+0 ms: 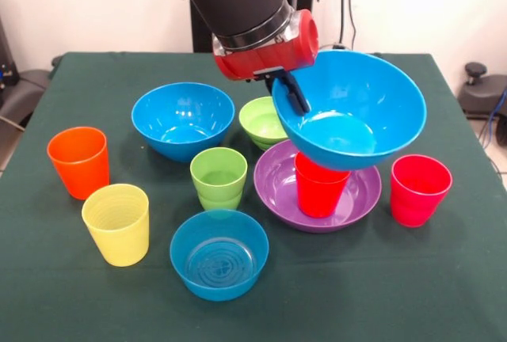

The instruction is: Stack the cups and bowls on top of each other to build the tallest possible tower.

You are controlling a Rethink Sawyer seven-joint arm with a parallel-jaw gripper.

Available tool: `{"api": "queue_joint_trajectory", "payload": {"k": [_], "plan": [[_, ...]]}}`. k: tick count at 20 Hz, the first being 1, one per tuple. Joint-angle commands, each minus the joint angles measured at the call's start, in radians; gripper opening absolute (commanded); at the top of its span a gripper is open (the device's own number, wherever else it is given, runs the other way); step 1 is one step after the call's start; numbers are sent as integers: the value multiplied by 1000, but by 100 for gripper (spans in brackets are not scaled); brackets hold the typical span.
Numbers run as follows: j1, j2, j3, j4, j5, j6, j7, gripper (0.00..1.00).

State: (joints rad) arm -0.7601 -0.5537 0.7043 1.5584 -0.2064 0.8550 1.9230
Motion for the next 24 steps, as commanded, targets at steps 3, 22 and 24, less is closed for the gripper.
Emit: {"api": "queue_joint_trajectory", "payload": {"k": [3,22,24], "plan": [[34,40,7,20,-49,-120,-49,0],[9,25,17,87,-87,-176,-87,0],[-1,25,23,104,-94,-198,-87,0]]}}
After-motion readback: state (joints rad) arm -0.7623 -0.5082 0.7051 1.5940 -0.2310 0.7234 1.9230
